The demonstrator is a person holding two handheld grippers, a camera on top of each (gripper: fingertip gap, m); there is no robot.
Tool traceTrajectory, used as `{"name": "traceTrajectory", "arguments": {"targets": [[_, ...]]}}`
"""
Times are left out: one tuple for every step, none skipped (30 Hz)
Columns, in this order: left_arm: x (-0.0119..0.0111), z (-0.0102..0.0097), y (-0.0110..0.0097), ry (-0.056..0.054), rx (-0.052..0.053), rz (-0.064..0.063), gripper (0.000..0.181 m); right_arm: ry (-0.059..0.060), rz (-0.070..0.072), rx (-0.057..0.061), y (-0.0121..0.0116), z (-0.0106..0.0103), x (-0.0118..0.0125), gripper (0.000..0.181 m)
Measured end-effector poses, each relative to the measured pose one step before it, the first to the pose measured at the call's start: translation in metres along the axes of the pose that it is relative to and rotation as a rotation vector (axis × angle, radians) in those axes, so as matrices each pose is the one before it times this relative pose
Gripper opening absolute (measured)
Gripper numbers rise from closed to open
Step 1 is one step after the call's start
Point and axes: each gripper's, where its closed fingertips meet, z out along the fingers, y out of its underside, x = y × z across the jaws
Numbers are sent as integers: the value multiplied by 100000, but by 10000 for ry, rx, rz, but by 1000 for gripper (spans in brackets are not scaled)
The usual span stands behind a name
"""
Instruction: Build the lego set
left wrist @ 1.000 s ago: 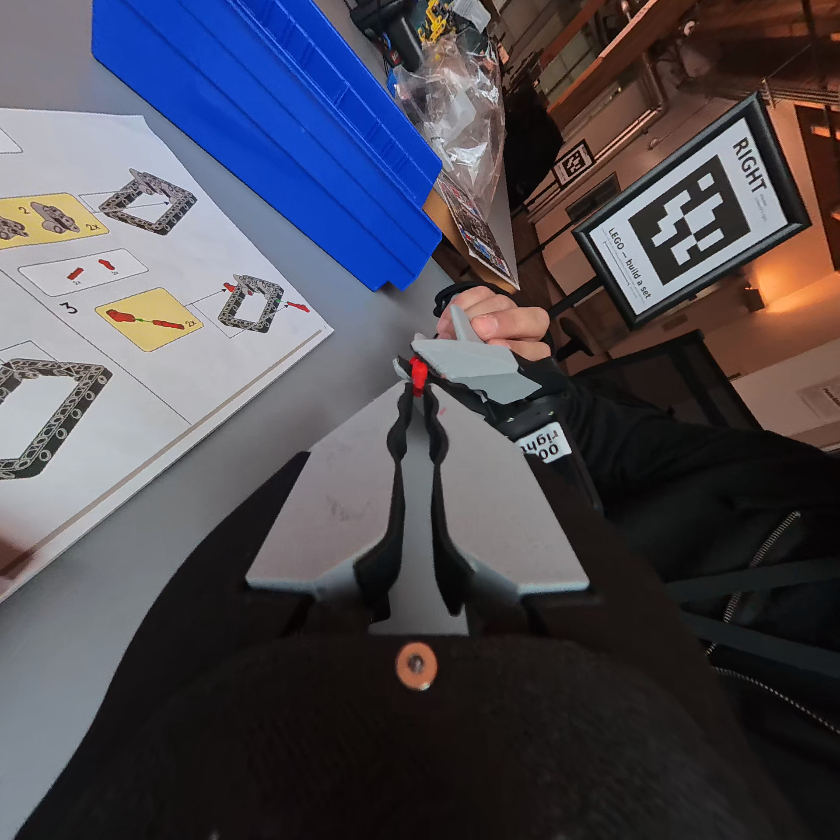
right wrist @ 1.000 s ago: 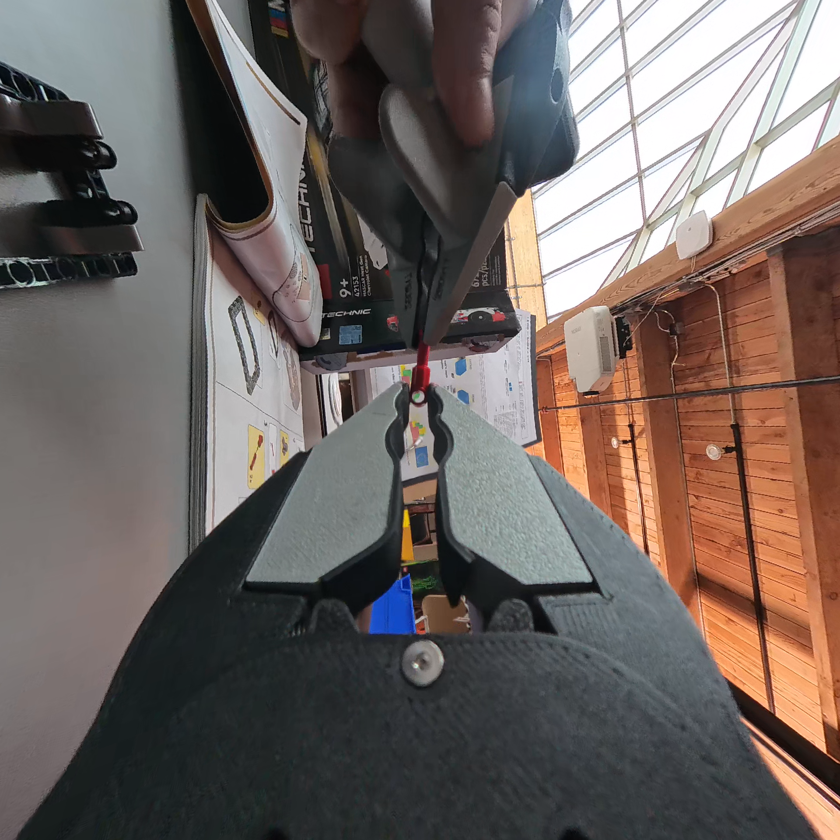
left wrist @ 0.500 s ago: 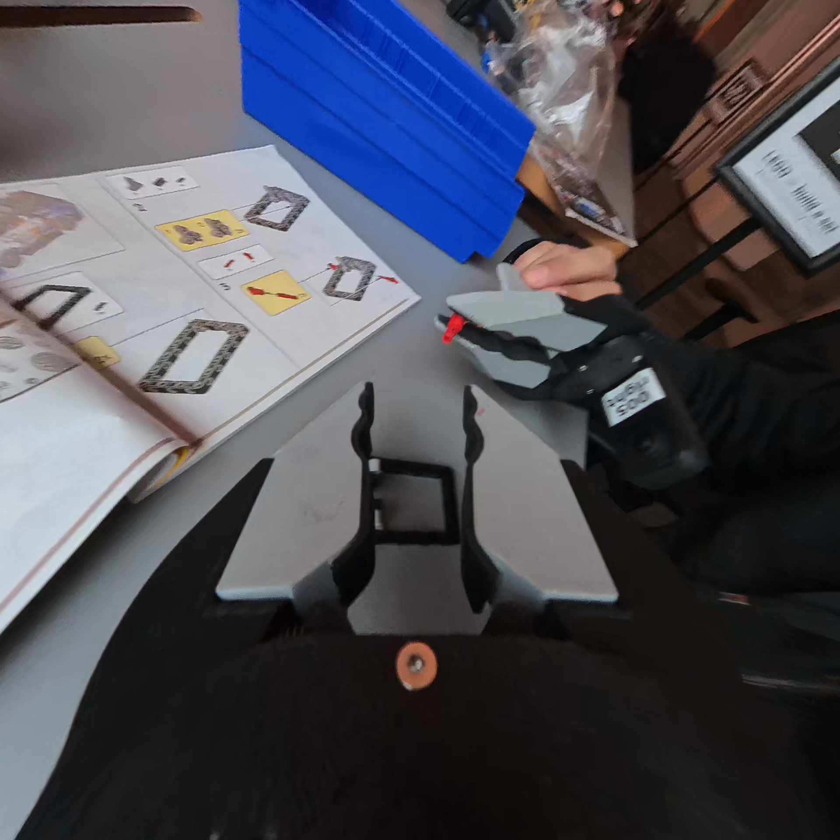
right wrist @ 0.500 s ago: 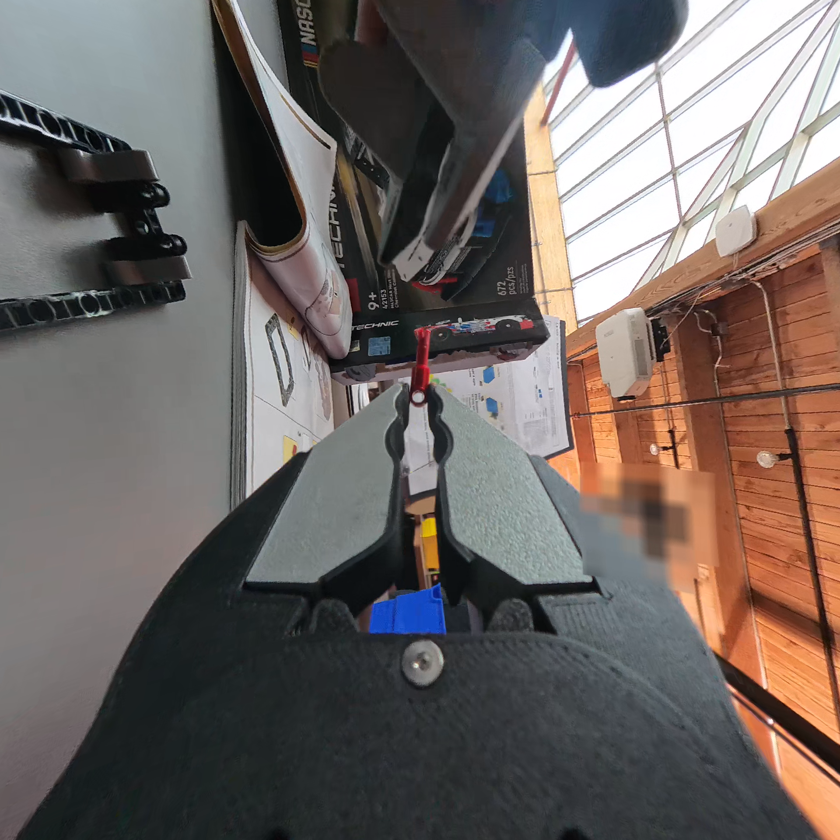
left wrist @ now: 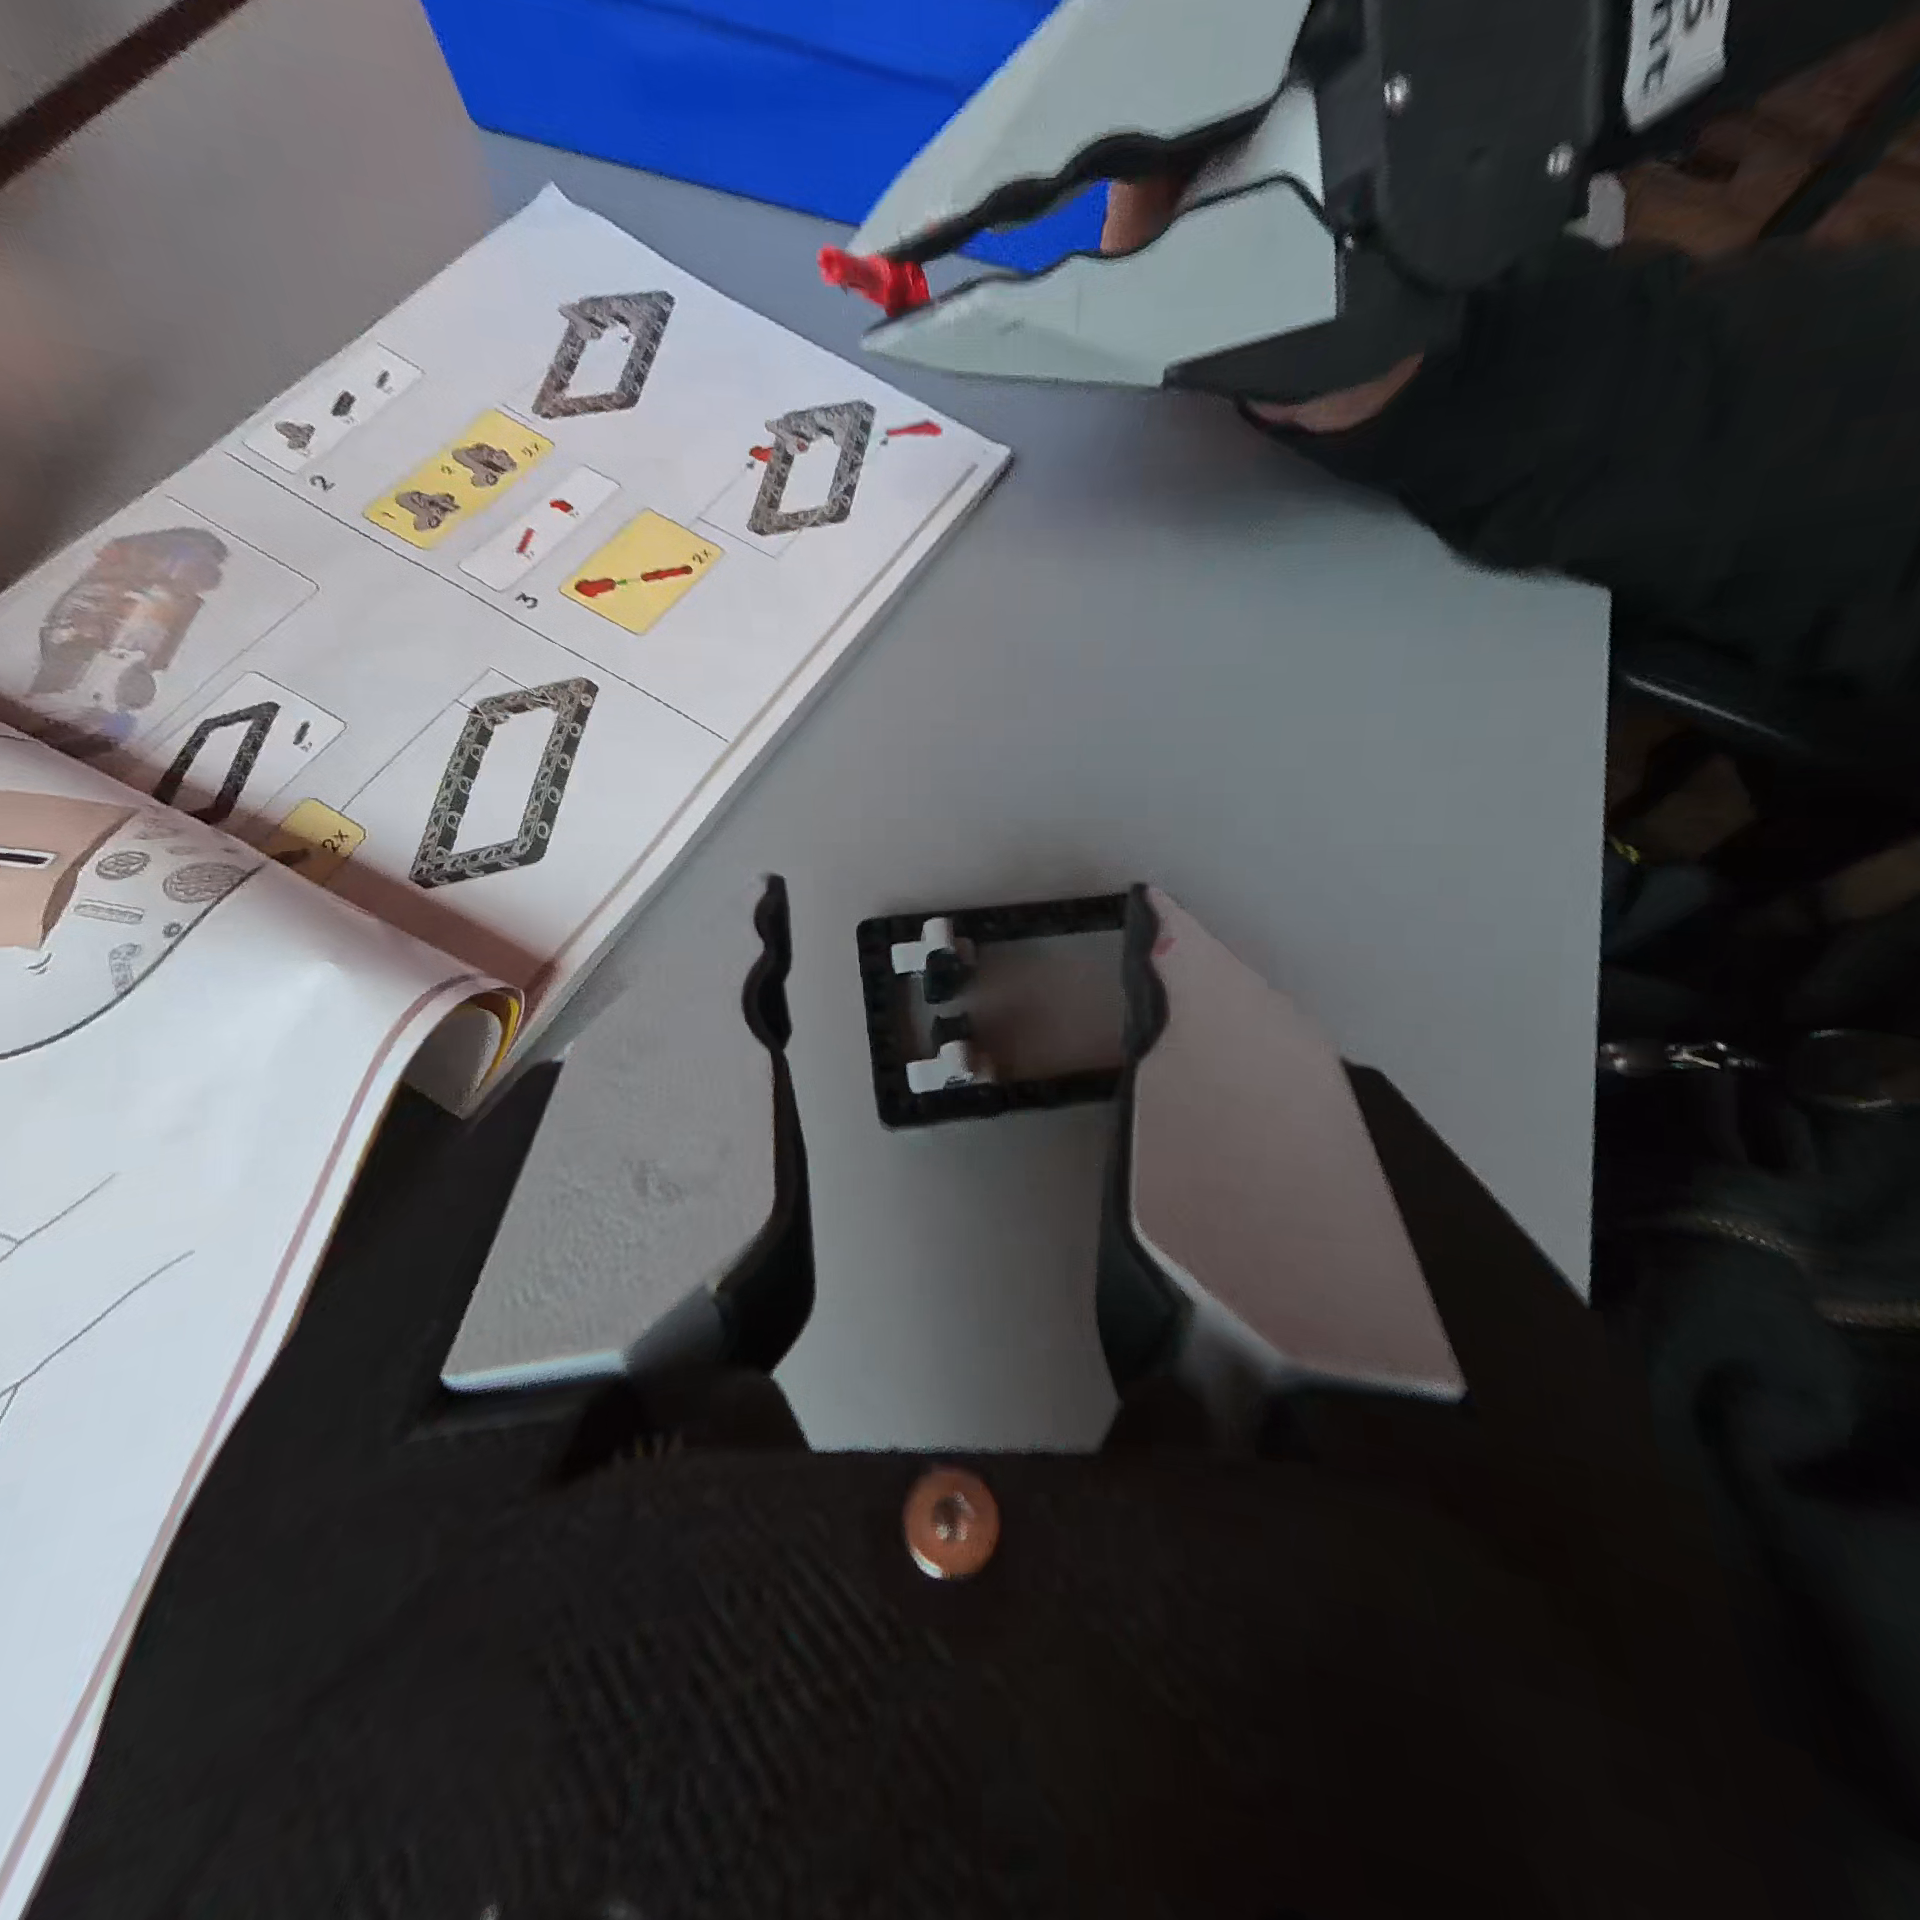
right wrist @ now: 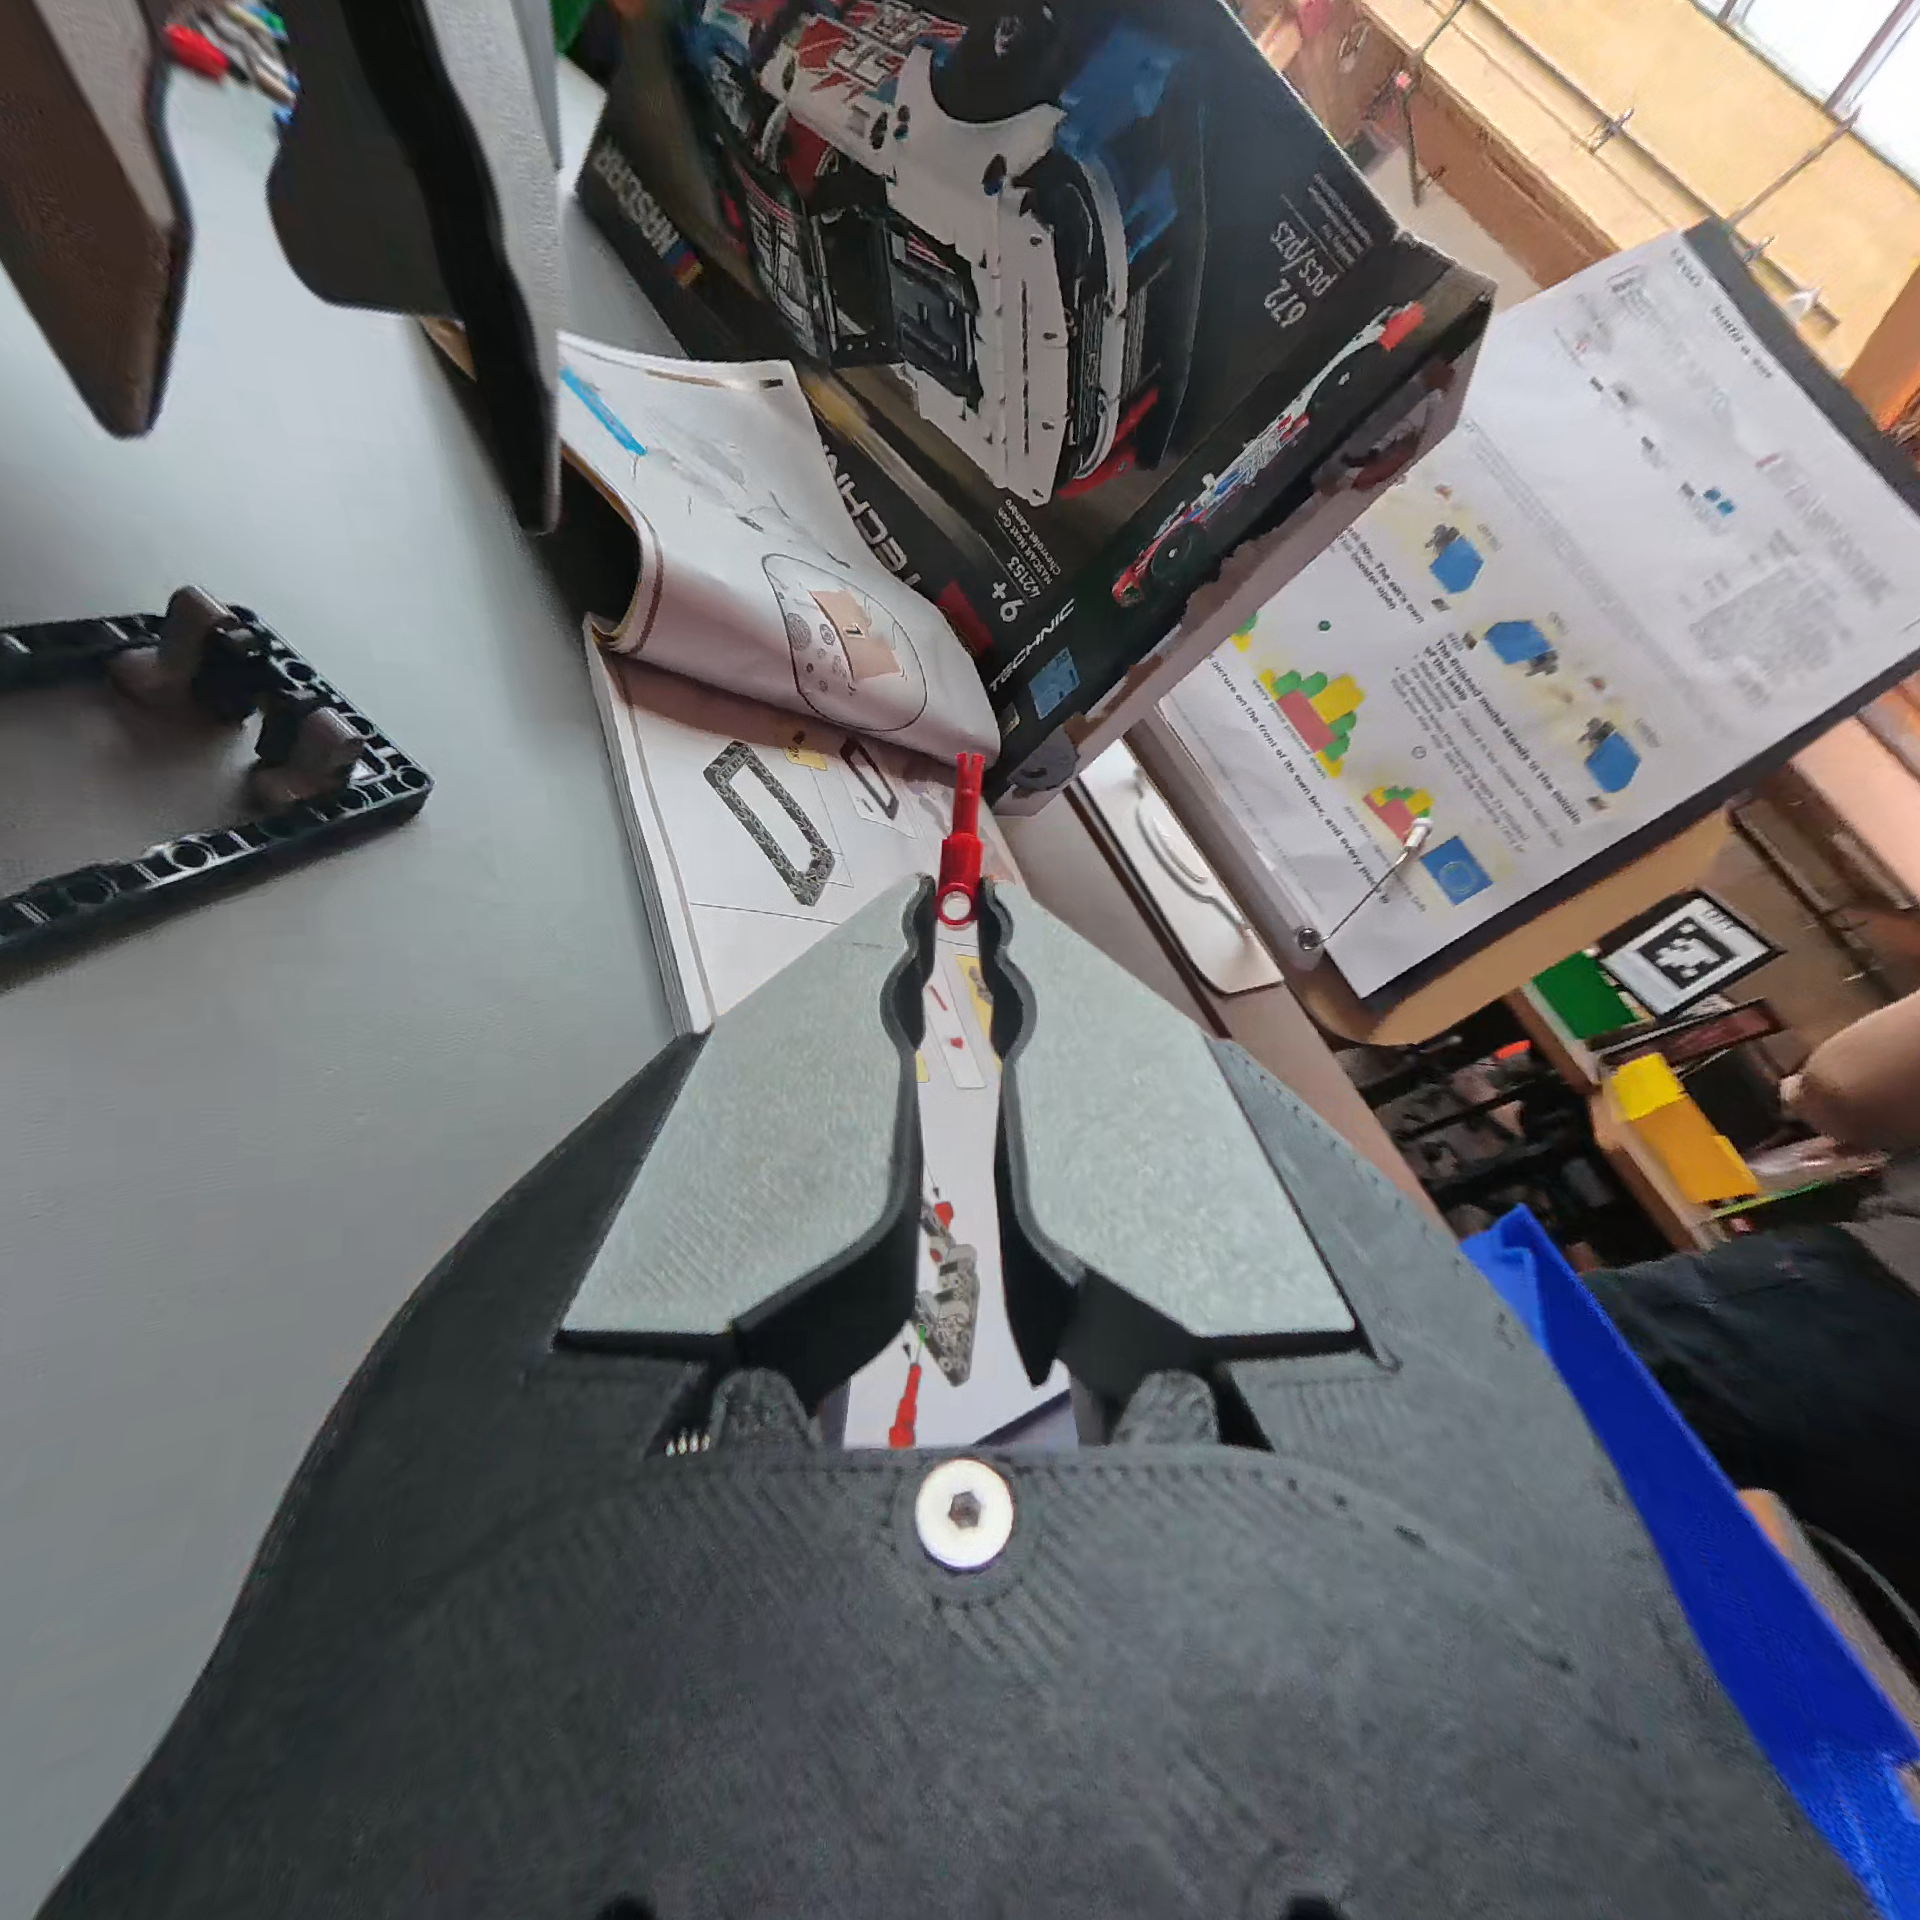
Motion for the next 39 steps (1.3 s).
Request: {"name": "traceTrajectory", "arguments": {"targets": [[23, -48, 282, -184, -181, 155, 61, -124, 283, 42, 121, -9, 81, 5], [-21, 142, 356, -194, -246, 144, 61, -55, 193, -29, 157, 46, 131, 5], [78, 396, 461, -73, -357, 98, 64, -59, 106, -22, 106, 99, 46, 5], [-8, 598, 593, -44, -488, 57, 63, -126, 48, 12, 30, 142, -146, 5], [-160, 693, 571, -63, -477, 66, 60, -172, 4, -8, 30, 163, -282, 5], [-167, 705, 375, -12, -355, 114, 59, -166, -59, -44, 58, 176, -359, 5], [-153, 619, 312, 37, -323, 121, 55, -156, -119, -57, 63, 162, -414, 5], [-108, 556, 366, 103, -377, 176, 47, -161, -155, -51, 52, 117, -444, 4], [-48, 569, 566, 186, -485, 284, 37, -160, -171, -25, -22, 57, -434, 4], [13, 609, 760, 263, -590, 296, 29, -132, -185, 4, -74, 7, -388, 4], [-67, 277, -6, 180, -143, 261, 27, -105, -202, 14, -120, -21, -334, 4], [271, 4, 31, 382, -157, 398, 25, -75, -231, 15, -140, -49, -295, 4], [95, -45, 148, 227, -174, 435, 25, -36, -259, 11, -135, -44, -252, 5], [-15, -71, 151, 126, -103, 421, 24, 15, -275, -1, -136, -52, -188, 5], [127, -97, 155, 197, -39, 351, 24, 62, -280, -22, -127, -40, -112, 5], [16, -160, 112, 119, 47, 213, 25, 83, -277, -37, -110, -30, -80, 5], [-403, -316, -58, -153, 144, -61, 32, 93, -287, -45, -120, -32, -59, 5], [-181, -514, -354, -18, 280, -223, 40, 104, -315, -46, -136, -35, -61, 5], [33, -684, -690, 63, 435, -255, 42, 105, -322, -38, -165, -24, -62, 5], [-157, -712, -907, -150, 509, -223, 41, 109, -289, -27, -199, -37, -43, 5], [-359, -618, -915, -315, 442, -146, 39, 112, -258, -9, -243, -34, -23, 5], [-347, -440, -994, -341, 407, -82, 40, 123, -233, 20, -295, -33, 11, 5], [-49, -231, -989, -181, 349, -59, 40, 114, -220, 57, -362, -33, -3, 5], [313, -14, -867, 38, 238, -38, 38, 72, -219, 47, -331, -21, -85, 5], [399, 131, -701, 85, 131, 10, 38, 46, -237, -11, -217, 15, -143, 5], [199, 186, -540, -31, 80, 50, 36, 40, -257, -63, -103, 46, -172, 4], [10, 181, -364, -86, 36, 51, 33, 52, -271, -66, -90, 16, -147, 5], [192, 162, -198, 89, -10, 43, 29, 47, -261, -33, -121, 1, -143, 4], [227, 121, -145, 136, 12, 55, 20, 36, -217, -34, -110, -2, -124, 4], [-124, 98, -88, -81, 23, -19, 16, 20, -181, -32, -100, 10, -115, 4], [4, 98, -36, 23, -13, -68, 14, -2, -144, 9, -141, -4, -107, 4], [223, 92, -33, 168, -12, -80, 13, 9, -99, 35, -171, -9, -71, 4], [114, 83, -89, 78, 23, -71, 12, 24, -65, 32, -146, -10, -11, 4], [27, 49, -81, -6, 46, -24, 10, 1, -46, 33, -115, -12, -26, 4], [72, 30, -56, 11, 46, 23, 9, -19, -42, 26, -84, 1, -67, 5], [60, 10, 65, -10, -15, 56, 3, 9, -66, 1, -44, -13, -30, 4], [-68, 17, 78, -100, -5, 91, 2, 11, -56, 7, -44, -6, -31, 4], [-6, 6, 100, -63, -22, 98, 2, -20, -3, 24, -44, -5, -43, 4], [-38, -2, 45, -82, 2, 68, 2, -21, 35, 25, -33, 14, -23, 4]]}}
